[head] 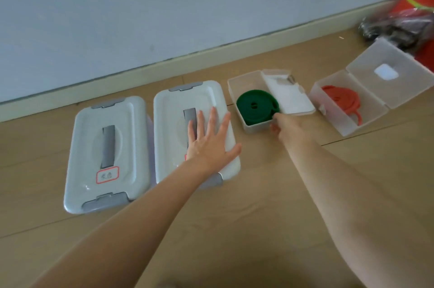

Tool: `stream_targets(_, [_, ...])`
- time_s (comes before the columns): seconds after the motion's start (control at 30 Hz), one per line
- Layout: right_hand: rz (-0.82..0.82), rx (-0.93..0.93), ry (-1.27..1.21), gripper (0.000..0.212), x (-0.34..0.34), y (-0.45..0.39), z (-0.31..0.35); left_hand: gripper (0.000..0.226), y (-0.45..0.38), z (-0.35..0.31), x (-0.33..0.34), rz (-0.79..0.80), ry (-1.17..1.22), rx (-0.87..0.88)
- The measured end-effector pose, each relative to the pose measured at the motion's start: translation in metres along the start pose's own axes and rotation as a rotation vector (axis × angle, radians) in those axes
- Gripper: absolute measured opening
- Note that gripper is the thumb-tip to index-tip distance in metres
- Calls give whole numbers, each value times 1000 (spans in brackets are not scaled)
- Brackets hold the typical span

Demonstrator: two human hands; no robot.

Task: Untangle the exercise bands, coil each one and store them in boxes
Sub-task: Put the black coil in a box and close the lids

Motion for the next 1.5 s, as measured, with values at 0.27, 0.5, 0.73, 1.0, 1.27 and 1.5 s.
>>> stream_targets(0.27, [-11, 24, -20, 18, -53, 39, -33, 74, -7, 6, 0, -30, -11, -46])
stream_targets(0.5, [37, -88, -282, 39, -77, 47, -19, 59, 16, -59, 1, -63, 195, 228])
stream_targets(0.73, [183, -750, 650, 38, -90, 51, -14, 46, -8, -88, 4, 264, 1253, -547])
stream_targets(1.0, [359, -749, 940, 23, -69, 38, -4, 34, -37, -86, 16, 93, 1580, -703])
stream_targets(1.27, [345, -636, 1037, 41, -75, 46, 3, 38, -48, -85, 30, 74, 1535, -703])
stream_targets(1.5, [40, -592, 1498, 88, -50, 47, -10, 33, -41, -96, 41, 208, 1563, -709])
Point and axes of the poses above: each hand's wrist, its own y-axis away from the middle knuckle, its own x-axis out of the palm, z = x × y, the point moved 1 cm from there along -y, towards the middle knuckle, and after that the axes turned 3 degrees about -x, right-handed, at the moved point
